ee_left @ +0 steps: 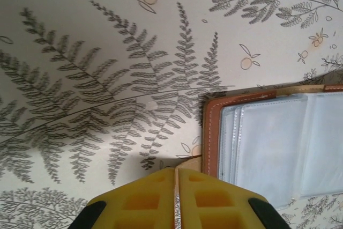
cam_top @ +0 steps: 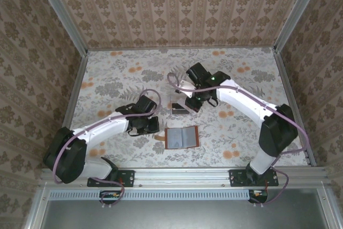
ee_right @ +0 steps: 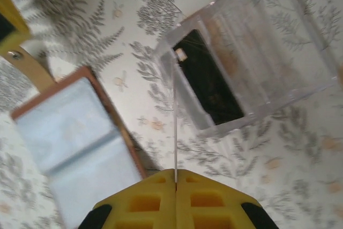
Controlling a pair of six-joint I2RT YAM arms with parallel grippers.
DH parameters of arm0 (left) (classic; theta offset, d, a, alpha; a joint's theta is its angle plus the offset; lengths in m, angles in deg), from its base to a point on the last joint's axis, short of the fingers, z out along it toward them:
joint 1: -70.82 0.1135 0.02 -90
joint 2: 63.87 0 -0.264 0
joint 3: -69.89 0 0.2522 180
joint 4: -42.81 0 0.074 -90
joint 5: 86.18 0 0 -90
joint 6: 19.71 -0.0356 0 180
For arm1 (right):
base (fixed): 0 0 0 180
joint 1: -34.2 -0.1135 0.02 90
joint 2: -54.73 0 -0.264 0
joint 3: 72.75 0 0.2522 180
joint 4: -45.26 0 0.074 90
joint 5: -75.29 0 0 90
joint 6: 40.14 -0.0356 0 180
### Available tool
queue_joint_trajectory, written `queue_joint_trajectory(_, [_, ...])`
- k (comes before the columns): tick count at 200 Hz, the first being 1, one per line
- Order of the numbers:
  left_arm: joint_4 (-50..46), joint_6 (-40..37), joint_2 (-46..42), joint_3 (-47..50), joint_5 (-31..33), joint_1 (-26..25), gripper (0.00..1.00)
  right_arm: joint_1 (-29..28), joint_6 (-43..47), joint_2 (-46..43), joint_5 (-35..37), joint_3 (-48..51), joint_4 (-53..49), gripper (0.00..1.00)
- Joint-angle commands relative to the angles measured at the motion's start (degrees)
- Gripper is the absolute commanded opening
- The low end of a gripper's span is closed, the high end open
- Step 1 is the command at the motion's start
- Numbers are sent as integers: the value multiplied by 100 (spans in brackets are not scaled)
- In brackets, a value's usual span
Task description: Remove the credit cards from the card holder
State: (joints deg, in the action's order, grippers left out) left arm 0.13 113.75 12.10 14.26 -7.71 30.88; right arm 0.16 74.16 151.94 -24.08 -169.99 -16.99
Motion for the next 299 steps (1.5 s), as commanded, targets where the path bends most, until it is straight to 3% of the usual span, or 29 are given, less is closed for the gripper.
queue_joint_trajectory(1, [-100, 64, -313, 238, -24, 109, 11, 100, 1596, 394, 202, -688, -614, 0])
queue_joint_trajectory(53, [-88, 15, -495, 447, -120, 392, 11, 117, 2854, 1648, 275, -2231, -1531, 0])
queue_joint_trajectory(99, [-130, -68, -477, 434, -183, 601, 11, 142, 3176, 2874, 219, -3933, -2576, 0])
queue_joint_trajectory(144, [-260, -75, -598, 527, -194, 705, 11, 170, 3329, 3691, 90, -4959, -3352, 0])
queue_joint_trajectory(238, [-350, -77, -797, 606, -270, 901, 12, 249, 3370, 4170, -190, -5124, -3676, 0])
queue_joint_trajectory(276, [-420, -136, -732, 515, -288, 901, 12, 266, 3208, 4095, 53, -5197, -3424, 19])
queue_joint_trajectory(299, [-438, -136, -724, 480, -299, 901, 12, 306, 3130, 3928, 337, -5201, -3072, 20])
